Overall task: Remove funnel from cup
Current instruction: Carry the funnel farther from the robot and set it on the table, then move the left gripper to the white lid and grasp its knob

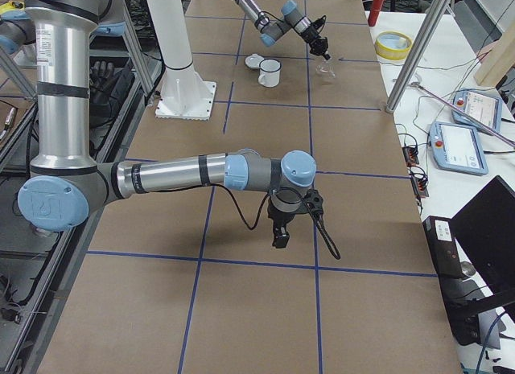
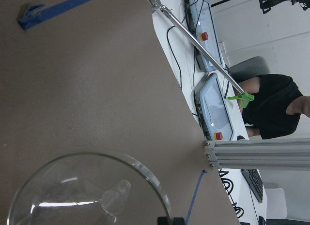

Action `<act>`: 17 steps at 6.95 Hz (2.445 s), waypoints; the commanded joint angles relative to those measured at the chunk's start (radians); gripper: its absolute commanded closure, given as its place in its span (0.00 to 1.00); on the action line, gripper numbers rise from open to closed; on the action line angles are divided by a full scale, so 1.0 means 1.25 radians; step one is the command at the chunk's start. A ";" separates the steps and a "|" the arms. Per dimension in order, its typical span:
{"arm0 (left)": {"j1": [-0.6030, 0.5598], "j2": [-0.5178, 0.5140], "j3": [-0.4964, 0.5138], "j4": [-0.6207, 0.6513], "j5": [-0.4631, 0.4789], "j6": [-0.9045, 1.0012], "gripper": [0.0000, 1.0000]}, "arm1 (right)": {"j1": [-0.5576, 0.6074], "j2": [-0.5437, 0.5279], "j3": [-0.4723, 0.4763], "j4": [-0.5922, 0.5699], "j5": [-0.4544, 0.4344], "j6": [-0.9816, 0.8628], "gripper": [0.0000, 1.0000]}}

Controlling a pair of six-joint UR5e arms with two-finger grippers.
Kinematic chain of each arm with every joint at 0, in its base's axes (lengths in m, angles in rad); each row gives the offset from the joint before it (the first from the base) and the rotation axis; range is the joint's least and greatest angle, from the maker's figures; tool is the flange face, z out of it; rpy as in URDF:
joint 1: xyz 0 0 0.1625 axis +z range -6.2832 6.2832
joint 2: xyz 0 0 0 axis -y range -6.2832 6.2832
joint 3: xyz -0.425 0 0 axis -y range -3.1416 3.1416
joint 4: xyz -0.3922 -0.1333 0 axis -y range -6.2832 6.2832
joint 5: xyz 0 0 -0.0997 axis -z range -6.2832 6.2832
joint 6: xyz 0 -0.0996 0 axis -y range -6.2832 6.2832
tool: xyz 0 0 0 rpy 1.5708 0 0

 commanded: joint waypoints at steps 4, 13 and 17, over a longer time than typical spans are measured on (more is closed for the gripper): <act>-0.001 0.029 -0.062 -0.001 -0.024 0.022 0.01 | 0.000 0.000 0.000 0.000 0.000 0.000 0.00; 0.172 0.298 -0.649 0.977 -0.295 0.088 0.03 | 0.000 0.000 0.000 0.000 0.000 0.001 0.00; 0.218 0.318 -0.663 0.970 -0.288 0.057 0.12 | 0.000 0.000 0.000 0.000 0.000 0.000 0.00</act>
